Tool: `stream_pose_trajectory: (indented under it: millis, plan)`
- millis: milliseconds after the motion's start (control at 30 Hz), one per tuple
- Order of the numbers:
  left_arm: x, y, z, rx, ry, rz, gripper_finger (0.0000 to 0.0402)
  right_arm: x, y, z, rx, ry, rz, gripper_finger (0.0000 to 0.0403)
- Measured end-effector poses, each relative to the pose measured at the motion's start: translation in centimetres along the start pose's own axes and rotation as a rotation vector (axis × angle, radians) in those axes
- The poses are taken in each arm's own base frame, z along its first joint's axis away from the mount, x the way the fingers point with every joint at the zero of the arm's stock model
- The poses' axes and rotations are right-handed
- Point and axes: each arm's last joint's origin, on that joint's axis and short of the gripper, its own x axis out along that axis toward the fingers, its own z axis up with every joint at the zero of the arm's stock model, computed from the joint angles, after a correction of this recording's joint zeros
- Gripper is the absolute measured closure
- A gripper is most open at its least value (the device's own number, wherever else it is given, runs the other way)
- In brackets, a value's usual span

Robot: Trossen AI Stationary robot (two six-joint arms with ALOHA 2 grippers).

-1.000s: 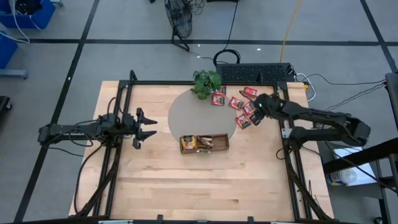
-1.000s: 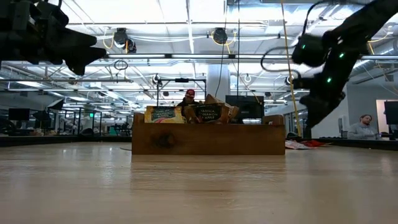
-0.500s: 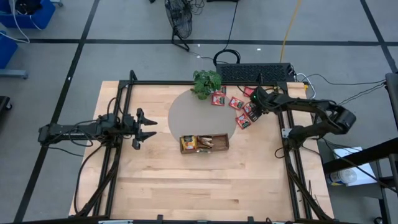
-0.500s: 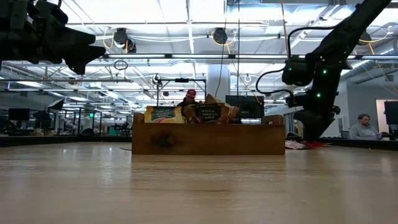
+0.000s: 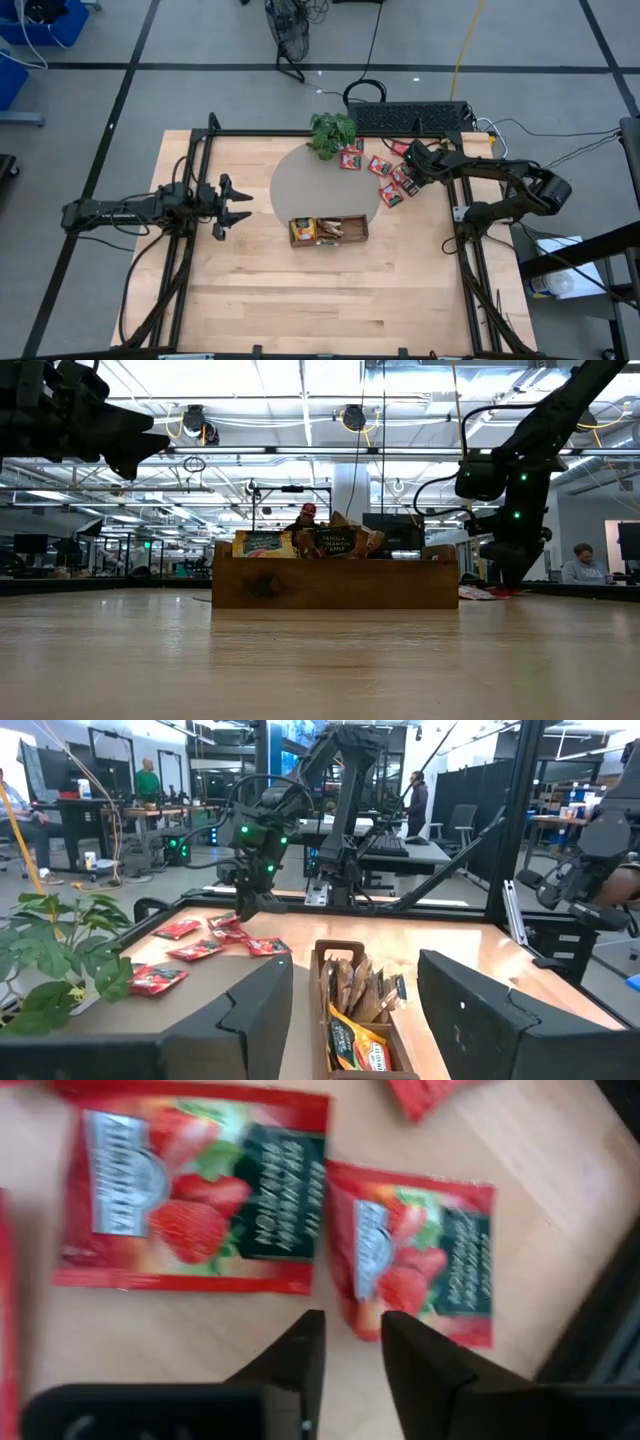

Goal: Pick & Place Tea
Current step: Put the red tea bag into the right slot of the wooden organizer

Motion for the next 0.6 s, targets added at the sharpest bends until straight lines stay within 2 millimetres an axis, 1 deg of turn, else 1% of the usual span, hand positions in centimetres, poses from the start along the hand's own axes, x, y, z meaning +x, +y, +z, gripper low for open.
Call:
stream_pose_trajectory:
  millis: [200,267,400,600]
  plan:
    - [0.0,0.0,0.0,-0.003,0.0,0.0,0.0188,-0.01,0.07,0.28,-0.078,-0.028,0.019,0.0383]
    - [0.0,0.0,0.0,-0.003,0.0,0.0,0.0188,0.04,0.09,0.22,-0.099,-0.028,0.018,0.0397]
    - [0.0,0.0,0.0,-0.003,0.0,0.0,0.0188,0.46,0.19,-0.28,-0.134,-0.031,0.017,0.0402]
    - [0.0,0.0,0.0,-0.004,0.0,0.0,0.0188,0.65,0.25,-0.39,-0.11,-0.046,0.019,0.0397]
